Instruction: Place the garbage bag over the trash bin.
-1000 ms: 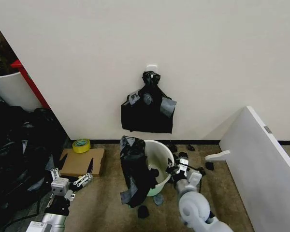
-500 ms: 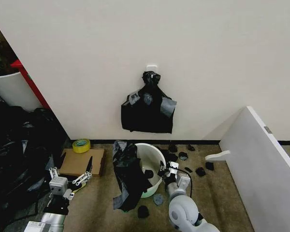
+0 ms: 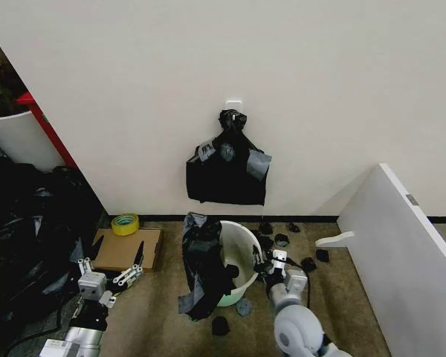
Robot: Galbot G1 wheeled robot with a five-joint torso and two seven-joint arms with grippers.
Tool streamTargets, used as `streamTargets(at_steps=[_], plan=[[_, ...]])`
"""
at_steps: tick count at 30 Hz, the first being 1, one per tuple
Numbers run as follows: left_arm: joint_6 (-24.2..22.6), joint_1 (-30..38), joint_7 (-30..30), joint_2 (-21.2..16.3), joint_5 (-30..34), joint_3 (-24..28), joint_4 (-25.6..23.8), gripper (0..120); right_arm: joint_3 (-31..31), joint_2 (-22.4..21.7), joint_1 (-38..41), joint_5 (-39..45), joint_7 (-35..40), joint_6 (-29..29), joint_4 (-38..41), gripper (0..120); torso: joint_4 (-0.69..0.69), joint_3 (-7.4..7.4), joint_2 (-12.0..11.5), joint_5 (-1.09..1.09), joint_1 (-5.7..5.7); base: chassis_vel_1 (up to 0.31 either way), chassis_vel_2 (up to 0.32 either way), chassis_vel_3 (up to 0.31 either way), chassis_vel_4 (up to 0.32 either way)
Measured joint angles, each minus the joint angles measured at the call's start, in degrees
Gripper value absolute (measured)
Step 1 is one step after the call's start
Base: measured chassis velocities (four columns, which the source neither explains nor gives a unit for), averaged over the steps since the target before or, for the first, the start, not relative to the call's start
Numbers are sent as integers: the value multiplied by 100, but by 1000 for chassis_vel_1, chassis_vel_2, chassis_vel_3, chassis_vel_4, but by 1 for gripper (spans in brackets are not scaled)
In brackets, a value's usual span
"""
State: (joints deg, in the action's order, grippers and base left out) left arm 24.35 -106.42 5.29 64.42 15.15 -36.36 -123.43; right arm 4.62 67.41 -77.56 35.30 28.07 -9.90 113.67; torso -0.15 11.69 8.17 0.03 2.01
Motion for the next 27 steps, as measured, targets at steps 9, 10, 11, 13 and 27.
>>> streamTargets(at_steps=[9,10,11,13,27], plan=[[-188,9,-26,-48,471,-88,104,99,-38,-792,149,-273,-575,-474,918,84,0,0,0,-1,0,0,0,0,0],[-245,16,-57,-63,579,-97,130,100,-120,-915,269,-123,-784,-721,1085,89,1,0,-1,-1,0,0,0,0,0],[-301,28,-97,-78,690,-111,154,100,-211,-1053,410,69,-1025,-1020,1243,91,1,1,-1,0,0,0,0,0,0],[-379,46,-180,-96,819,-132,175,100,-408,-1209,678,335,-1222,-1388,1402,97,0,0,-1,-2,0,0,0,0,0],[-705,293,-713,-73,812,-195,502,100,-2397,-323,2689,667,-287,-2966,590,100,1,1,-1,-2,1,0,0,0,0]])
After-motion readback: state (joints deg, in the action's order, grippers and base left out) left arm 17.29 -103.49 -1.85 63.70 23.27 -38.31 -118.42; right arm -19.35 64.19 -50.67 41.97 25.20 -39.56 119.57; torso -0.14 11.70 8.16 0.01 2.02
